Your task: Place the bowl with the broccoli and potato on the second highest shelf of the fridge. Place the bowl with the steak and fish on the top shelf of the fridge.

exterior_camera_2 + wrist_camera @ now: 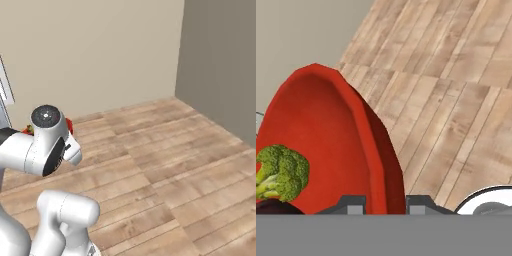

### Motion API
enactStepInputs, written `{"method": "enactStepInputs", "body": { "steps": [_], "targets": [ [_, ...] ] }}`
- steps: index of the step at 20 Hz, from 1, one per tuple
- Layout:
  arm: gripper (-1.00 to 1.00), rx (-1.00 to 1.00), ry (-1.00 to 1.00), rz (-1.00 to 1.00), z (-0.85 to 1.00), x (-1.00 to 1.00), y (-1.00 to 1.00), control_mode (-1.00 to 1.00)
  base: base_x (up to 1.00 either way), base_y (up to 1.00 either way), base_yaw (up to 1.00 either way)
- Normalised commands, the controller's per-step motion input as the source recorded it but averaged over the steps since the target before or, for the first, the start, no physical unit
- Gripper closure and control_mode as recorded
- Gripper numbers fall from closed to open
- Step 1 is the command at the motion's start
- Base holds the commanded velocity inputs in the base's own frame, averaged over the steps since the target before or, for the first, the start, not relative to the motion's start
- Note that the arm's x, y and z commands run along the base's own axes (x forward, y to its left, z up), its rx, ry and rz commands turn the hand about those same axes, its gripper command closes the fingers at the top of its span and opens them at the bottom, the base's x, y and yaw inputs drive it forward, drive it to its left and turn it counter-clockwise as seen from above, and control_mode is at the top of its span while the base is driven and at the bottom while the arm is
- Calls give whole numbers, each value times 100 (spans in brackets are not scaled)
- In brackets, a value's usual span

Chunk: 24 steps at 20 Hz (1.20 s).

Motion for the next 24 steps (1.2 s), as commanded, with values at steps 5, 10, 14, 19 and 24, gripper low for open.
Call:
{"method": "enactStepInputs", "body": {
  "steps": [5, 10, 14, 19, 24],
  "targets": [
    [100, 0, 0, 0, 0, 0, 0, 100, 34, -10, 68],
    [100, 0, 0, 0, 0, 0, 0, 100, 43, -9, 62],
    [100, 0, 0, 0, 0, 0, 0, 100, 42, -75, 35],
    [100, 0, 0, 0, 0, 0, 0, 100, 94, -83, 30],
    [100, 0, 0, 0, 0, 0, 0, 100, 100, -59, 19]
  ]
}}
